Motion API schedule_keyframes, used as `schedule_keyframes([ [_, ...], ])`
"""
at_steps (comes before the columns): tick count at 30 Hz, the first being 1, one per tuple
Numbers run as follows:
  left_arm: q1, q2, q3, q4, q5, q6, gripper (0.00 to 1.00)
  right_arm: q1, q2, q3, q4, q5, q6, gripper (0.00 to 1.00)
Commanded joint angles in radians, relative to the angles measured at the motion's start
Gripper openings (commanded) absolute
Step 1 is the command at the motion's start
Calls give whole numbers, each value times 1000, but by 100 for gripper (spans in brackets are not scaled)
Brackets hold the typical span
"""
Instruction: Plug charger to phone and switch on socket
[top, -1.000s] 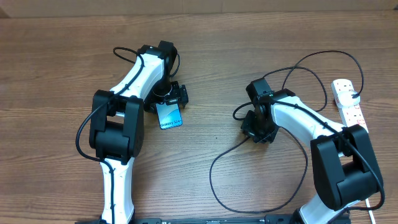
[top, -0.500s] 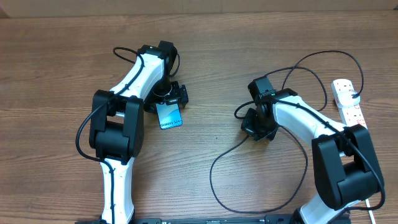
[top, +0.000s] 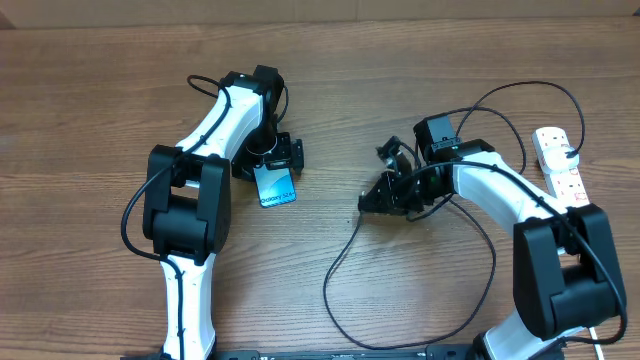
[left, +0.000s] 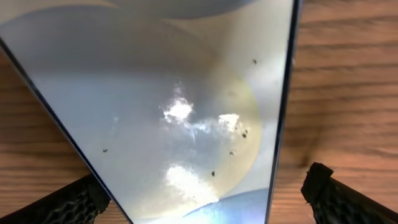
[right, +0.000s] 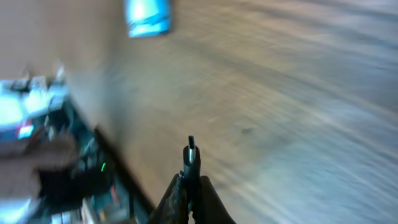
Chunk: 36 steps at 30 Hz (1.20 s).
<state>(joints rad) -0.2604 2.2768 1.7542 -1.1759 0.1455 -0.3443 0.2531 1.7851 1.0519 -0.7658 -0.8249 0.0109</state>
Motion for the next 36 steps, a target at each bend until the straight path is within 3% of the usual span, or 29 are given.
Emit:
schedule_keyframes([
  [1,-8,57,-33,58,167,82,100,-2,-29,13,-37,-150,-260,4],
  [6,-8,57,-33,86,189,82,100,-2,-29,13,-109,-253,-451,4],
  [17,-8,57,-33,108,188,79,99,10,-29,13,-122,-246,-425,4],
  [20,-8,57,-33,108,188,79,100,5,-29,13,-92,-107,-253,4],
  [24,-8,57,-33,107,188,79,100,-14,-29,13,-78,336,98,4],
  [27,-8,57,-33,107,188,79,100,-28,-29,13,-95,575,264,4],
  [36,-9,57,-33,110,188,79,100,-33,-29,17,-93,822,458,4],
])
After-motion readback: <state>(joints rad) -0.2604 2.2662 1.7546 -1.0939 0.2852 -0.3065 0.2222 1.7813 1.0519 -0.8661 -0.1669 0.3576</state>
